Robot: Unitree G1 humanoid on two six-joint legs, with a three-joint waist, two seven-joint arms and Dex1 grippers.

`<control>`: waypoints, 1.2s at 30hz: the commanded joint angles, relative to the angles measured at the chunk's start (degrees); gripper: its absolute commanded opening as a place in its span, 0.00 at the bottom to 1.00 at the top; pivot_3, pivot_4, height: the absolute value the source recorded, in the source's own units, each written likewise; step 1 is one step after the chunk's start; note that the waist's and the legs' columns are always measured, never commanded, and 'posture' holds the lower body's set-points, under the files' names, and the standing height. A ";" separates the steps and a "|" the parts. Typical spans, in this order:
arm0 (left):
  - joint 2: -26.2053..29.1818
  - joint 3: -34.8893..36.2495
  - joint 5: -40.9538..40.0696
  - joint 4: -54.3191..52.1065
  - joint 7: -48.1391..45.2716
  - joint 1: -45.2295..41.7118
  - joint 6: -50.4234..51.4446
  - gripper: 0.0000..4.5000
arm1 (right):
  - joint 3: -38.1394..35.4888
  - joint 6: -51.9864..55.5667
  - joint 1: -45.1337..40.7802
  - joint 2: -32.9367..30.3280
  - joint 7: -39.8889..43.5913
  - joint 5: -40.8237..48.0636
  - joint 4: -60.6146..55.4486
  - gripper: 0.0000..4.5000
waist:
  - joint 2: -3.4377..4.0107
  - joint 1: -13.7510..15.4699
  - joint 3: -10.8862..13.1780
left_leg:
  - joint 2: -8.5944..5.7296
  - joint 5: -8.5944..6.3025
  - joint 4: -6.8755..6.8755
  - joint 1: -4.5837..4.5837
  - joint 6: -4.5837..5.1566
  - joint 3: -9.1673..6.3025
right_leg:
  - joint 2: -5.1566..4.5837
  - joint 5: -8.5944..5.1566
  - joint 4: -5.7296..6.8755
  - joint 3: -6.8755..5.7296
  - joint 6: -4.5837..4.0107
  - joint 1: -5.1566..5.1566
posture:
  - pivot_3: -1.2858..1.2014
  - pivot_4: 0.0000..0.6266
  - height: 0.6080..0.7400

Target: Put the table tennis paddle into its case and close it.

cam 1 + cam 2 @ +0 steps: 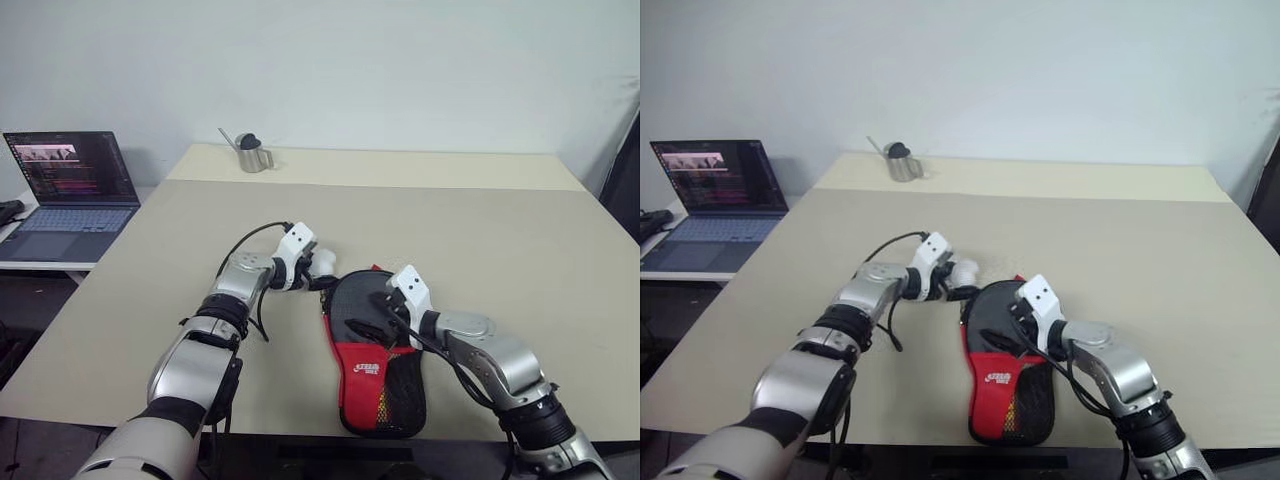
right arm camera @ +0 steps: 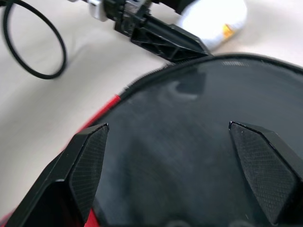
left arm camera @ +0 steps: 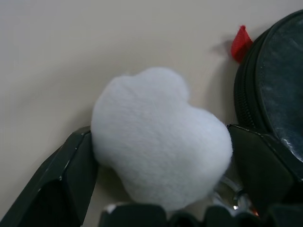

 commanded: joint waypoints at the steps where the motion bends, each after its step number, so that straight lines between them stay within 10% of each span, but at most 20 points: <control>1: -0.56 1.03 0.41 0.47 0.58 -1.39 -1.00 0.74 | -1.89 -1.22 -0.02 0.42 -1.47 -0.76 -2.92 1.00 | 0.00 -0.01 0.00 | 0.00 0.00 0.00 0.00 0.00 -0.01 | 0.00 0.00 0.00 0.00 0.00 0.00 | 0.52 0.24 1.00; 11: -0.67 1.80 1.09 0.31 0.37 -1.90 -0.71 0.11 | 6.28 -3.84 1.55 -1.99 0.98 -8.55 2.05 1.00 | -0.03 -0.03 -0.03 | -0.01 0.00 0.07 0.04 0.00 0.00 | 0.01 0.00 0.02 -0.06 0.00 0.07 | 0.52 0.24 1.00; 36: -11.21 0.89 11.10 14.20 18.88 -12.72 -9.96 0.09 | 7.06 4.39 7.36 4.08 -4.29 -11.50 -0.20 1.00 | -0.23 -0.05 -0.22 | -0.01 0.00 0.61 0.13 0.00 -0.07 | 0.09 -0.01 0.50 -0.28 0.05 0.30 | 0.52 0.24 1.00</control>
